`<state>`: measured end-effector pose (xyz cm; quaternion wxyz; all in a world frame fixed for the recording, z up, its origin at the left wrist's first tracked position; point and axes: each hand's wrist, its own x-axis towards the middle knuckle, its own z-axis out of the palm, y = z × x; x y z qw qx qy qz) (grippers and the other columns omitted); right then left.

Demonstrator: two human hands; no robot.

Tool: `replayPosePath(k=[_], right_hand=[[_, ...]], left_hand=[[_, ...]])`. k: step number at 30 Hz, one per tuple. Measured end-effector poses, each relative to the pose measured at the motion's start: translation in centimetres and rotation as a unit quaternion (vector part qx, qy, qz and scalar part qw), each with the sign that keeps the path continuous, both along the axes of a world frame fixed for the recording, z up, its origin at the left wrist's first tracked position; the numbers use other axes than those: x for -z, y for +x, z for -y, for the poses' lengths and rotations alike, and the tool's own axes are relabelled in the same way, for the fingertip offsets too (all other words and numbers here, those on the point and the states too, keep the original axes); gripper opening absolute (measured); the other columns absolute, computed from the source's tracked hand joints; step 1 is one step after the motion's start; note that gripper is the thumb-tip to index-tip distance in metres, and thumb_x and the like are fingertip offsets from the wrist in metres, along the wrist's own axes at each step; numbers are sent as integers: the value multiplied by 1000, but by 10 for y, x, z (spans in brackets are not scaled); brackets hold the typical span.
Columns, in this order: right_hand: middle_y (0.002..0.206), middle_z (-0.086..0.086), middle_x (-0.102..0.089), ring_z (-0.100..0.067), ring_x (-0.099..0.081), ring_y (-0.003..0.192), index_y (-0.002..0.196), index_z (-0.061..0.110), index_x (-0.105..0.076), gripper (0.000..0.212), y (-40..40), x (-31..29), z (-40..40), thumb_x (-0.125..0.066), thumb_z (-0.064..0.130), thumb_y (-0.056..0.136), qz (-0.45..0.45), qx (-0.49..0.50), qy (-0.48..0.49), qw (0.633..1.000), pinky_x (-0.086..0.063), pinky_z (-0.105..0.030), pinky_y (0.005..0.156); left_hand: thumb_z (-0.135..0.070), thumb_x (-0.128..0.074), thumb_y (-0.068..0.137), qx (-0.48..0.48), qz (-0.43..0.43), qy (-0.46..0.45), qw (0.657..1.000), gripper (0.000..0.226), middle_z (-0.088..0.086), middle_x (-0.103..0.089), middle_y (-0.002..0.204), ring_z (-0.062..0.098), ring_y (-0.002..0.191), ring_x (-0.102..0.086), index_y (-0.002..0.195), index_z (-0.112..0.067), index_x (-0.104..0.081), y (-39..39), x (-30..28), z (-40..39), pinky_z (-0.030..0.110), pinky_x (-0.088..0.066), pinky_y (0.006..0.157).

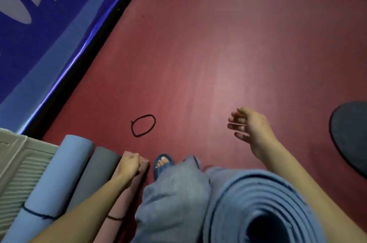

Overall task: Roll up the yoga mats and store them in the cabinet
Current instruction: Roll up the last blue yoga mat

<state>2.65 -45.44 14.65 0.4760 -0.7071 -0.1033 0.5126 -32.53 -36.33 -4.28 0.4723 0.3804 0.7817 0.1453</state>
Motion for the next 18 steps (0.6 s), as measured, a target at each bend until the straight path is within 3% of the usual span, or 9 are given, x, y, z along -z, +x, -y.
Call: replayPosePath(k=[2,3,5,6,10,14,16,18], right_hand=[[91,-4,-72,-20,-64,78,94,14,-65,20,0,12,-21,-55,30,100,61,-100,-38,992,-40,-30,70],[95,-5,-73,-21,-64,79,94,12,-65,23,3,19,-31,-57,32,100,101,-162,-51,980,-41,-30,68],[95,-5,-75,-23,-67,86,95,14,-69,28,10,27,-41,-59,39,99,188,-265,-77,943,-48,-34,74],[93,-2,-74,-21,-67,88,95,19,-69,27,12,26,-44,-59,44,97,217,-295,-86,926,-50,-34,77],[85,14,-73,0,-66,80,103,42,-65,26,9,24,-60,-58,58,84,187,-323,-86,924,-45,-20,71],[98,50,-54,19,-55,91,110,55,-56,47,-10,37,-79,-48,77,68,200,-365,-69,907,-44,-11,74],[109,62,-33,26,-43,105,113,66,-42,69,-24,37,-86,-31,91,50,232,-429,-82,869,-46,-11,82],[107,62,-37,27,-39,111,111,73,-39,84,-30,38,-90,-25,92,31,254,-440,-83,858,-47,-12,80]], left_hand=[[-27,-66,93,45,-73,-23,996,31,28,-69,83,41,80,-69,79,0,-66,0,40,-23,42,-55,73],[-33,-72,89,81,-99,-39,991,38,29,-72,98,44,96,-70,99,4,-68,3,58,-36,45,-54,83],[-33,-72,93,169,-159,-52,971,53,22,-68,124,38,119,-63,133,-2,-56,11,84,-64,40,-46,99],[-31,-68,97,219,-193,-33,956,52,19,-64,132,37,125,-59,139,-4,-52,15,94,-79,38,-43,103],[-22,-52,100,288,-267,-3,920,45,18,-56,142,38,130,-55,142,-7,-50,27,139,-140,43,-45,106],[-13,-48,100,283,-281,-24,916,57,12,-39,159,36,139,-48,156,-10,-36,32,190,-165,42,-40,113],[-18,-51,103,336,-338,-29,878,46,12,-46,151,35,130,-54,147,-11,-42,31,210,-161,44,-43,105],[-21,-50,103,402,-426,-29,810,30,8,-60,134,29,120,-61,133,-15,-50,31,220,-152,41,-43,98]])
